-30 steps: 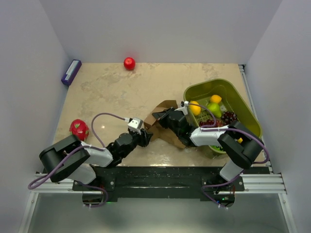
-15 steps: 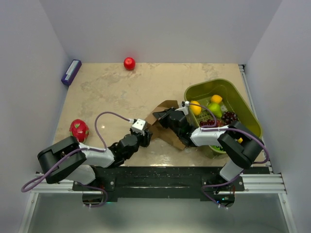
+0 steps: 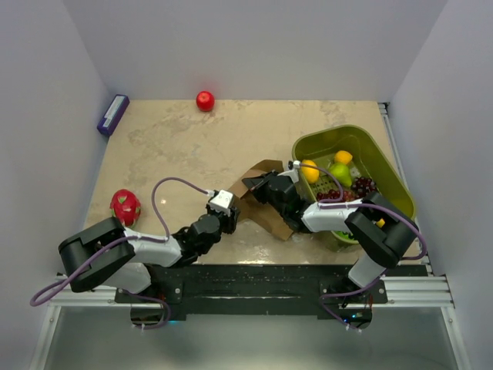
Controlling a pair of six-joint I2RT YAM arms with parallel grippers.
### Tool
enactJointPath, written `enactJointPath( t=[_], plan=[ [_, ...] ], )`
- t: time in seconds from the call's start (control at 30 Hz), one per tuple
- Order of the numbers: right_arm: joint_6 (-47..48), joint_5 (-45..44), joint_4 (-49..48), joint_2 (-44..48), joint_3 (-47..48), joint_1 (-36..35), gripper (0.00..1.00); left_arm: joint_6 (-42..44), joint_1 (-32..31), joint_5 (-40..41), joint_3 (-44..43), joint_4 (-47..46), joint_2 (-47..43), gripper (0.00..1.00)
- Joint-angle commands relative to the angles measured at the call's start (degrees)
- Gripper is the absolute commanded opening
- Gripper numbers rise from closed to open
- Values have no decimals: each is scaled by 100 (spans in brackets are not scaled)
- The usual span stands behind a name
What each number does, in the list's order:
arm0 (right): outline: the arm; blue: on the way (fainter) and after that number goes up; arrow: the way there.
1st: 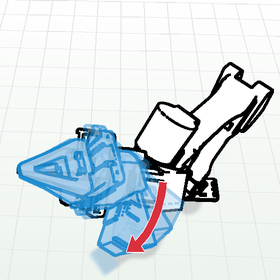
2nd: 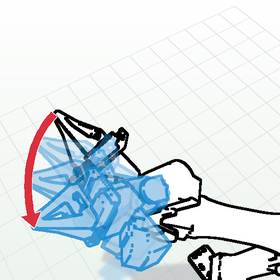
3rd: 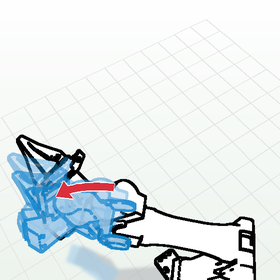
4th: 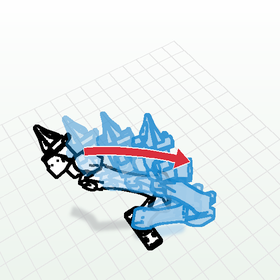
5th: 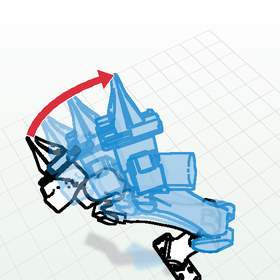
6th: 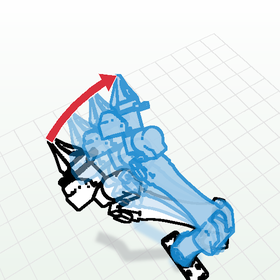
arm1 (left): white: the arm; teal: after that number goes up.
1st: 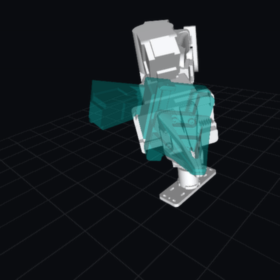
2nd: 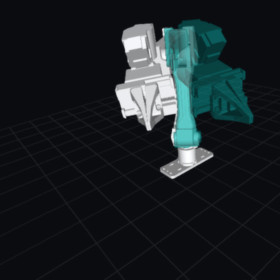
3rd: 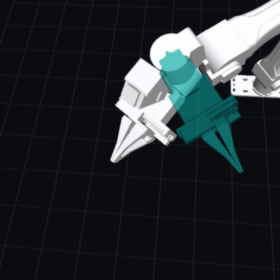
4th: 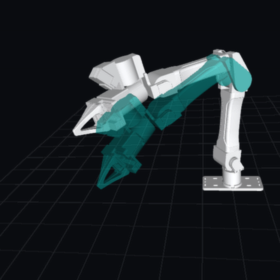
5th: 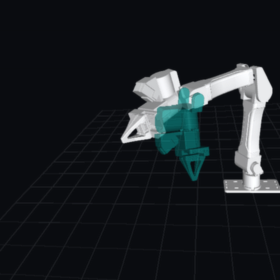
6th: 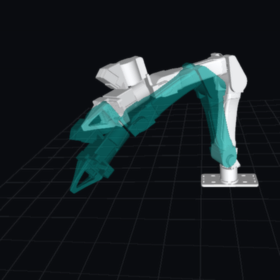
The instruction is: Fold the paper box
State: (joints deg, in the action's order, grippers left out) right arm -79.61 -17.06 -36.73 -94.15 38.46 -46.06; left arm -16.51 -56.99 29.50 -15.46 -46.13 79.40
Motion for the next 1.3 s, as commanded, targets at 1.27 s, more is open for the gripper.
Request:
enactJointPath(
  t=[1.27],
  plan=[
    [78,36,703,-288,-207,-96,0,-511,-647,997,-519,-432,796,48]
  ],
)
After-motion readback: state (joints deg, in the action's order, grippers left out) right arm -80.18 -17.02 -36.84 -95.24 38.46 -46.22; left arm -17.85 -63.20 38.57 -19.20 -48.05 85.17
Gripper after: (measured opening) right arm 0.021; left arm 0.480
